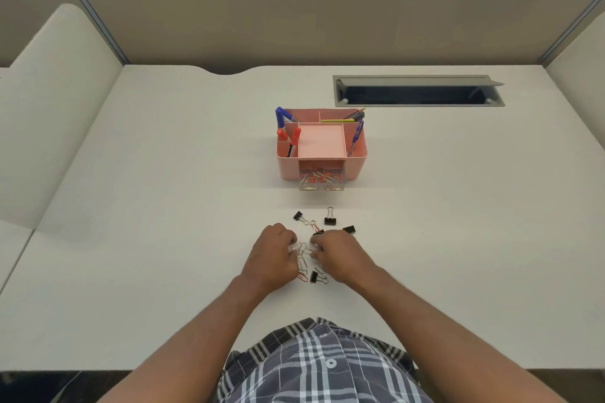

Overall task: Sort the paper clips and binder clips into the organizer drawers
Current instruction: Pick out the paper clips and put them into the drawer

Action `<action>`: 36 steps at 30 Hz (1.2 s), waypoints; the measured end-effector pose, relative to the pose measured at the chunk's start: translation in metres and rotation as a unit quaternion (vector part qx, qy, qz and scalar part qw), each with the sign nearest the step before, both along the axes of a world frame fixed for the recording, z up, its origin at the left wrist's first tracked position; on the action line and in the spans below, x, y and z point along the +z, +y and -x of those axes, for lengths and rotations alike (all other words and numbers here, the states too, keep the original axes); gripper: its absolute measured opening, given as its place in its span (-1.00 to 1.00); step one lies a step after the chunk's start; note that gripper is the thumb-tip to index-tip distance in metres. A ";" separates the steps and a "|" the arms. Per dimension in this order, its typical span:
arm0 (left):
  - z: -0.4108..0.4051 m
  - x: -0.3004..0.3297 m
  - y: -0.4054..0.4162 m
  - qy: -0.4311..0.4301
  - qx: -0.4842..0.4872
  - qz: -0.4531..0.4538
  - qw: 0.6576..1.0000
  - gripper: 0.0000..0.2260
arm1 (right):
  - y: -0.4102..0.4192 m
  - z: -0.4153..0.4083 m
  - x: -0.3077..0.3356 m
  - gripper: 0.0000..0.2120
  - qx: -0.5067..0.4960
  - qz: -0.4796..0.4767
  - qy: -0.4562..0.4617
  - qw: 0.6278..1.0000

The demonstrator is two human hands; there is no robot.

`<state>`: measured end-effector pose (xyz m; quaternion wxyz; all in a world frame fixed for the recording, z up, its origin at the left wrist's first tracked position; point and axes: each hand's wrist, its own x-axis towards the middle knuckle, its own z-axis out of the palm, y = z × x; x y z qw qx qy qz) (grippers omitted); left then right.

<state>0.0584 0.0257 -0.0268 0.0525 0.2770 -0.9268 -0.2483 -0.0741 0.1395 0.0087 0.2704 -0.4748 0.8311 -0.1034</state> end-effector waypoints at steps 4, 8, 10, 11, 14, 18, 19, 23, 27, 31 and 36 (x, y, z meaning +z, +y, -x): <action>0.002 0.000 -0.002 -0.008 0.001 0.008 1.000 -0.90 | -0.003 -0.011 -0.002 -0.86 0.032 -0.023 0.065 0.997; 0.004 0.001 -0.004 -0.029 -0.013 0.019 0.999 -0.92 | -0.005 -0.015 -0.004 -0.94 0.030 -0.020 0.094 0.995; 0.006 0.002 -0.004 -0.037 -0.019 0.020 0.999 -0.92 | -0.006 -0.016 -0.004 -0.97 0.030 -0.026 0.100 0.994; 0.006 0.003 -0.004 -0.040 -0.021 0.020 0.999 -0.92 | -0.007 -0.017 -0.003 -0.96 0.030 -0.030 0.101 0.994; 0.007 0.004 -0.004 -0.049 -0.027 0.021 0.998 -0.95 | -0.008 -0.018 0.001 -0.90 0.030 -0.050 0.095 0.994; 0.007 0.006 -0.004 -0.050 -0.033 0.022 0.998 -0.94 | -0.010 -0.018 0.007 -0.81 0.032 -0.068 0.095 0.993; 0.007 0.005 -0.004 -0.050 -0.032 0.022 0.998 -0.90 | -0.010 -0.017 0.008 -0.80 0.033 -0.070 0.098 0.992; 0.006 0.004 -0.003 -0.050 -0.031 0.025 0.998 -0.91 | -0.007 -0.015 0.008 -0.81 0.020 -0.066 0.087 0.994; 0.008 0.005 -0.004 -0.028 -0.004 -0.006 1.000 -0.91 | -0.005 -0.006 0.006 -0.89 -0.030 -0.049 0.012 0.998; 0.014 0.016 -0.007 -0.003 0.035 -0.046 0.998 -0.86 | -0.004 0.013 0.018 -0.85 -0.124 -0.003 -0.107 0.986; 0.043 0.045 -0.018 0.080 0.070 -0.109 0.988 -0.85 | -0.016 0.047 0.048 -0.90 -0.208 0.121 -0.139 0.961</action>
